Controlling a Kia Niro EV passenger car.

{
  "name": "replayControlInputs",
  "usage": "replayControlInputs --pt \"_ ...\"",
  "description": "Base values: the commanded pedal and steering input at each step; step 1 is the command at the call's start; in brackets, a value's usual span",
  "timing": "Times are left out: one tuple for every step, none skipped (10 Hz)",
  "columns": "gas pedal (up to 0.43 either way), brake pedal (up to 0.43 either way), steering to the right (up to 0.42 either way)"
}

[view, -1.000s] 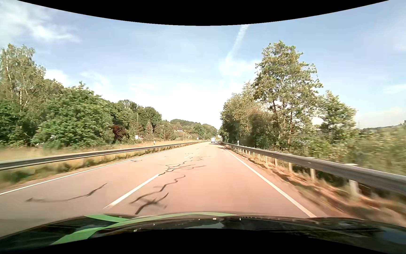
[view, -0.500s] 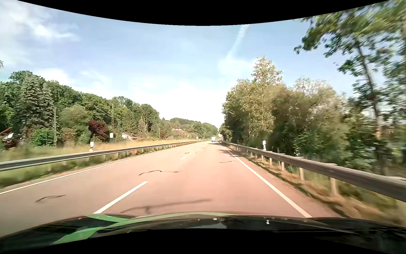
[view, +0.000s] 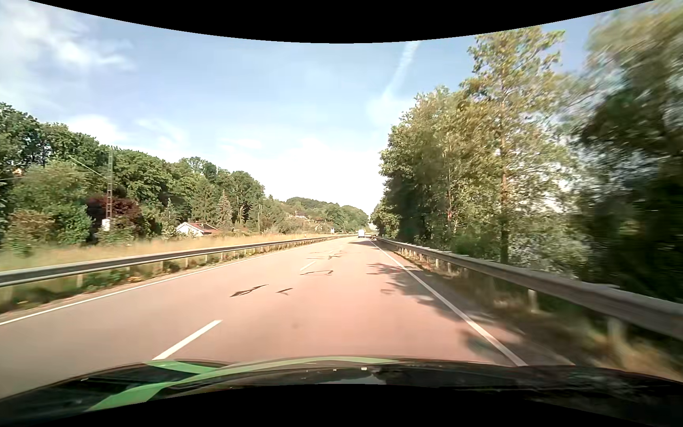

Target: Follow the waypoints while adhering to traffic rules and regulations

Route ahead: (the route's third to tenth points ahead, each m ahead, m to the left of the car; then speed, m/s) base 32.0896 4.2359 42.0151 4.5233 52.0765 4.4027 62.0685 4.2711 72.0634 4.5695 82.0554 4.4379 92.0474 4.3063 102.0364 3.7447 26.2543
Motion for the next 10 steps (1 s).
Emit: replayControlInputs --pt "0.150 0.000 -0.005" --pt "0.157 0.000 -0.005" --pt "0.157 0.000 -0.005" --pt "0.157 0.000 -0.004" --pt "0.169 0.000 -0.004" --pt "0.169 0.000 -0.004" --pt "0.177 0.000 -0.002" --pt "0.177 0.000 -0.001" --pt "0.189 0.000 0.001" --pt "0.189 0.000 0.001"
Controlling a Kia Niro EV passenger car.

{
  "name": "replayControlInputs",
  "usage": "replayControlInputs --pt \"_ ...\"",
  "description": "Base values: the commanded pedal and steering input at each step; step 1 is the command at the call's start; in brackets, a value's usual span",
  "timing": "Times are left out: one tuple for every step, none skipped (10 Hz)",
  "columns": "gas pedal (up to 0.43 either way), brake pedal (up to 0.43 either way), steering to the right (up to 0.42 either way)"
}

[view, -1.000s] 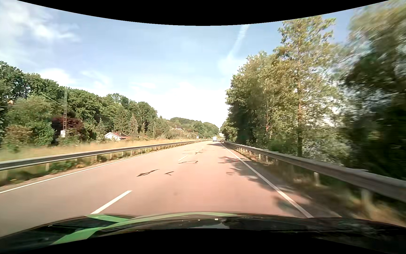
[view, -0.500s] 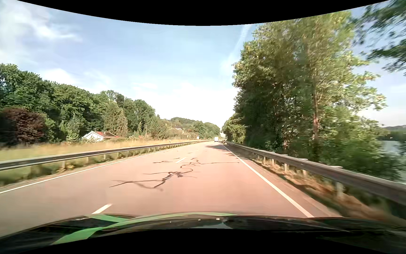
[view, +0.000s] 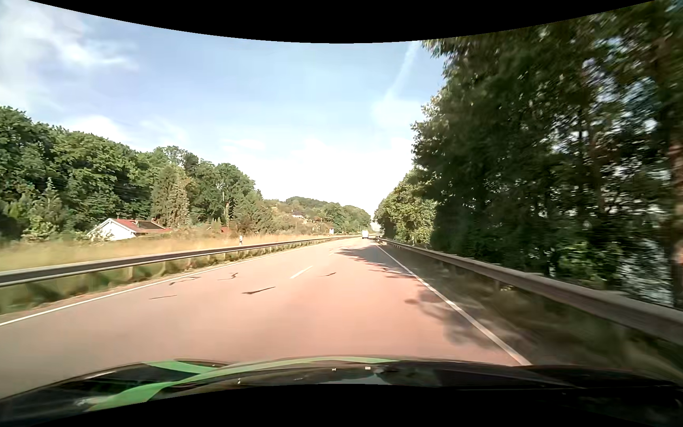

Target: Follow the waypoints while adhering to traffic rules and regulations

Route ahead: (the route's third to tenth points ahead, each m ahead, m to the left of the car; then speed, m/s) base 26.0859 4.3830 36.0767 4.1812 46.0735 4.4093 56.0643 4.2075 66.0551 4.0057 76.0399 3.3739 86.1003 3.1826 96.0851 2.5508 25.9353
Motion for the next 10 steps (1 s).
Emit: replayControlInputs --pt "0.189 0.000 0.001" --pt "0.189 0.000 0.001" --pt "0.189 0.000 0.001" --pt "0.189 0.000 0.001" --pt "0.189 0.000 0.001" --pt "0.189 0.000 0.000" --pt "0.189 0.000 0.000" --pt "0.189 0.000 0.000" --pt "0.197 0.000 -0.001" --pt "0.197 0.000 -0.001"
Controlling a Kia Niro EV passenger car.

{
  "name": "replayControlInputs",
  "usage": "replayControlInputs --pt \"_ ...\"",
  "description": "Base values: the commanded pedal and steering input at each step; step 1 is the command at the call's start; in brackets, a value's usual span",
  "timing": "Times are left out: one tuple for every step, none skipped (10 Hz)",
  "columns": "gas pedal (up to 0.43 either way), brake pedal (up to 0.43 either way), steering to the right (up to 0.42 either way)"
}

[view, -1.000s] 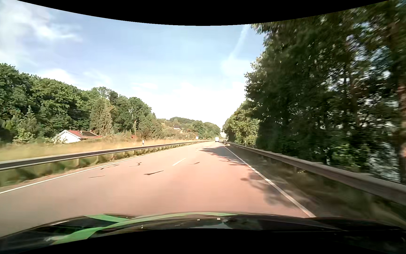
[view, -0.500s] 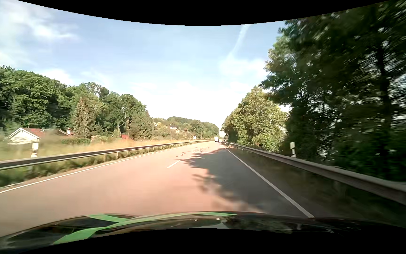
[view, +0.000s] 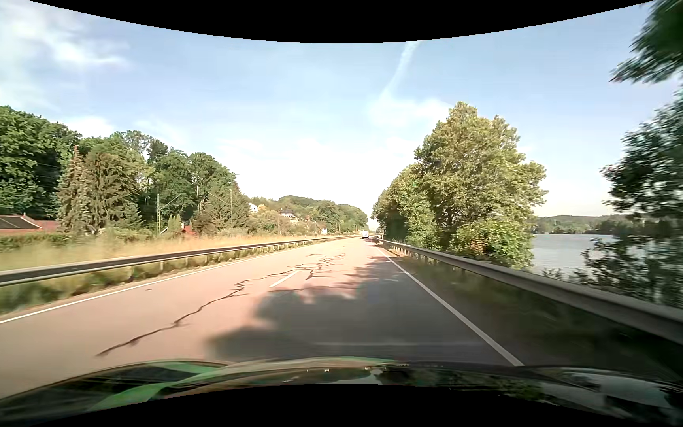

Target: Follow the waypoints while adhering to traffic rules and regulations

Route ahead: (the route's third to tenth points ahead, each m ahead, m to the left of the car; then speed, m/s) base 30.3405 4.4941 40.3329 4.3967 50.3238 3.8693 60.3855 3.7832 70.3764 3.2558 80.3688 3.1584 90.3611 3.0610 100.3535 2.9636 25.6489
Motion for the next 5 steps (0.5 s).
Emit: replayControlInputs --pt "0.209 0.000 -0.002" --pt "0.209 0.000 -0.002" --pt "0.209 0.000 -0.001" --pt "0.209 0.000 -0.002" --pt "0.220 0.000 -0.002"
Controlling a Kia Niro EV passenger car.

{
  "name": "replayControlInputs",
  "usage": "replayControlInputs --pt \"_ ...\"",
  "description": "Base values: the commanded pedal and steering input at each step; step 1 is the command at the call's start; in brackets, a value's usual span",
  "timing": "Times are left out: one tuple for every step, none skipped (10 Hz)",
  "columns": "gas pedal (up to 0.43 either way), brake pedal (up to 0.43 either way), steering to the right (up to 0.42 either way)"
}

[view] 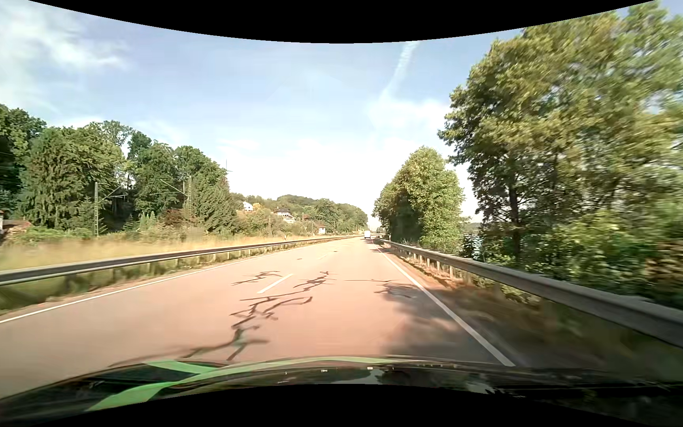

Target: Follow the waypoints while adhering to traffic rules and regulations

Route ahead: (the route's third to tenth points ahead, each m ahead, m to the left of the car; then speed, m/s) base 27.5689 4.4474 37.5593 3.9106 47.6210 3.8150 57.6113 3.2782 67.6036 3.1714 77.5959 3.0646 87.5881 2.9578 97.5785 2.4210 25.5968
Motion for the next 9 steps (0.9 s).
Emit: replayControlInputs --pt "0.220 0.000 -0.002" --pt "0.228 0.000 -0.002" --pt "0.228 0.000 -0.002" --pt "0.220 0.000 -0.002" --pt "0.209 0.000 -0.002" --pt "0.209 0.000 -0.002" --pt "0.209 0.000 -0.002" --pt "0.209 0.000 -0.002" --pt "0.209 0.000 -0.002"
